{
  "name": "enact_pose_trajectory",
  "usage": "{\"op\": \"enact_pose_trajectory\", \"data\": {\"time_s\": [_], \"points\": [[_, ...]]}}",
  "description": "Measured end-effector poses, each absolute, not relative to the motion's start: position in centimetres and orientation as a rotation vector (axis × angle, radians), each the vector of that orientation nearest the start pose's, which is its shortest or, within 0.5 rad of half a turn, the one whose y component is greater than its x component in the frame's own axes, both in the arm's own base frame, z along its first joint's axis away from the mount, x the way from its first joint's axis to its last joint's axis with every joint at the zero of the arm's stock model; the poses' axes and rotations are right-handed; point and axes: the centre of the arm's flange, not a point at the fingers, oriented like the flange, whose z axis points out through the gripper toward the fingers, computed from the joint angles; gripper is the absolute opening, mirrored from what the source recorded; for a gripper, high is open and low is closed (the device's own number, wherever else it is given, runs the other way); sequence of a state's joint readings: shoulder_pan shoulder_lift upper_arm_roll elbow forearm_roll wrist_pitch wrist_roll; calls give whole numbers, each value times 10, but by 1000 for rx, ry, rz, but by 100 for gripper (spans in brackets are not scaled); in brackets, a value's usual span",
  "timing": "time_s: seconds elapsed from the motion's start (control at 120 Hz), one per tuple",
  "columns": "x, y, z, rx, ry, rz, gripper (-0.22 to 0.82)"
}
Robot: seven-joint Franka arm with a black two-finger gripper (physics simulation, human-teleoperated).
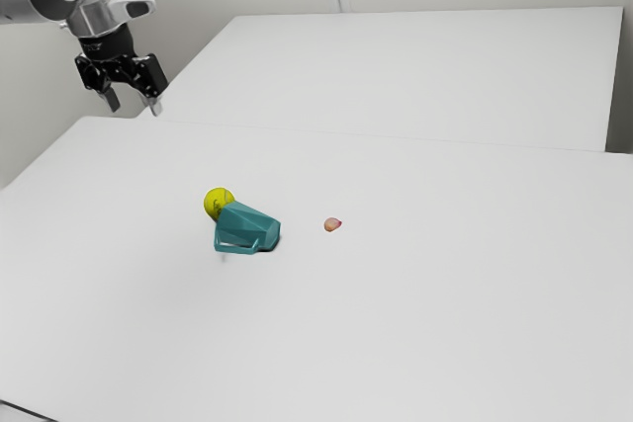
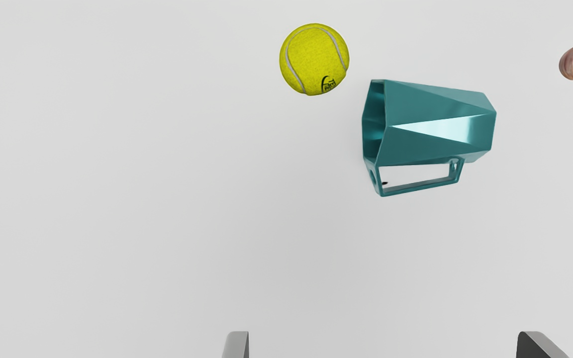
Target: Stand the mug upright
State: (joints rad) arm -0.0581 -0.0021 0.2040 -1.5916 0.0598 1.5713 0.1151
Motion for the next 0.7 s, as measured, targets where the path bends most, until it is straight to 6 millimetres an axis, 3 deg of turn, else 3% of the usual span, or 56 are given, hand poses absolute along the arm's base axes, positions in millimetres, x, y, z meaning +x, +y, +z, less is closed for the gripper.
{"op": "enact_pose_trajectory", "data": {"time_s": [0.4,0.508,0.7], "points": [[532,86,617,-3094,-37,34,59],[527,105,602,-3116,-80,37,58],[513,169,552,-3254,-251,-14,58]]}}
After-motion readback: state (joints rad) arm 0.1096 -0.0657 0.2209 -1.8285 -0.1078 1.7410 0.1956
